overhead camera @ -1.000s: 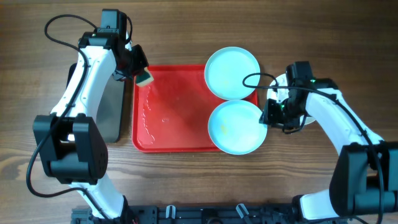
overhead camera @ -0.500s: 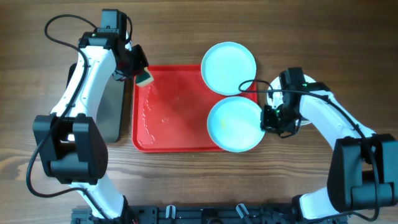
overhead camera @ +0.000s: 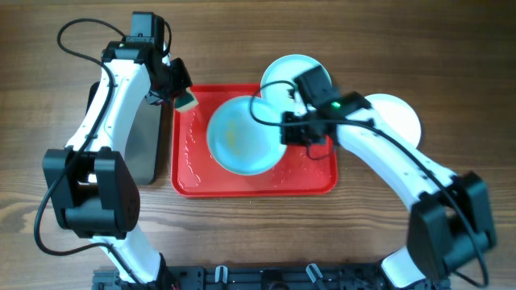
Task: Clean dirty plates on tray and stack at the side
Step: 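Grip the upper light-blue plate rim with the right gripper, pull it center, then bring the sponge over the light-blue plate with the left gripper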
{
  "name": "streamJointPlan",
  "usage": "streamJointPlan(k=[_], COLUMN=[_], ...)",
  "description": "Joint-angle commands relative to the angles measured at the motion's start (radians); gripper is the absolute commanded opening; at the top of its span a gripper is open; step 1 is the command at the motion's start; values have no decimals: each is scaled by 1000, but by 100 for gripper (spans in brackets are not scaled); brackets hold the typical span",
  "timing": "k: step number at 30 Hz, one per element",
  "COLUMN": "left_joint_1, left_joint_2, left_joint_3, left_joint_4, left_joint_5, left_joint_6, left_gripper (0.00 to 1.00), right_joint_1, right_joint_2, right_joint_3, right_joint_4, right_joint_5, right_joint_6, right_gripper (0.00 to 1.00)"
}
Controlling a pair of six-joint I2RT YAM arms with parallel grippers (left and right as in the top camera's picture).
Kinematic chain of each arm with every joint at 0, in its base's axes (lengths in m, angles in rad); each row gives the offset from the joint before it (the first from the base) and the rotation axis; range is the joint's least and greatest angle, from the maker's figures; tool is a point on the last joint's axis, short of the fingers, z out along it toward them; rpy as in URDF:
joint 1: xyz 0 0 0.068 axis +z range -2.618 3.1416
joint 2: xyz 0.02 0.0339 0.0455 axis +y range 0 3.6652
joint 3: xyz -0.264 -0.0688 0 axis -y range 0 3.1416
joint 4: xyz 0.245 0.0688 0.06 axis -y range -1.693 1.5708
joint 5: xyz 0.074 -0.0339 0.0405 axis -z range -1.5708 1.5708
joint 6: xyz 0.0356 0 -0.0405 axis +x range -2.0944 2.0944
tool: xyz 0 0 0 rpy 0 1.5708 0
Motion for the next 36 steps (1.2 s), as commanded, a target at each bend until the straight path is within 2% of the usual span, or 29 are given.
streamJointPlan(k=[1,7,9,12,15,18,21,26,27,36], left_joint_1=[0,1,1,1,1,1,1,1,1,-9], left_joint_2=[-19,-19,-19,-19,-19,-19,-19,-19,-19,-19], left_joint_3=[10,10,10,10,10,10,10,10,10,10], left_joint_4=[2,10,15,18,18,17,17,10,3,-88], left_joint_5=[-57,-104,-104,-103,-103,-103,-103,-103,-103,-89], left_joint_6=[-16,-17,-17,-17,-17,-18,-20,-19,-19,-19], left_gripper=[4,4,4,4,4,4,4,4,4,4], right_joint_1=[54,82,82,82,79,73,72,71,71,85], right_joint_2=[152,308,309,313,338,370,383,408,408,457], right_joint_3=[126,205,210,212,228,266,286,286,286,285], right_joint_4=[-39,-94,-79,-64,-63,-98,-100,-90,-74,111], right_joint_5=[75,42,31,15,-7,-11,-23,-34,-33,-3], right_joint_6=[59,87,83,62,32,-1,-47,-49,-45,182], right_gripper=[4,5,16,27,33,34,31,13,5,4])
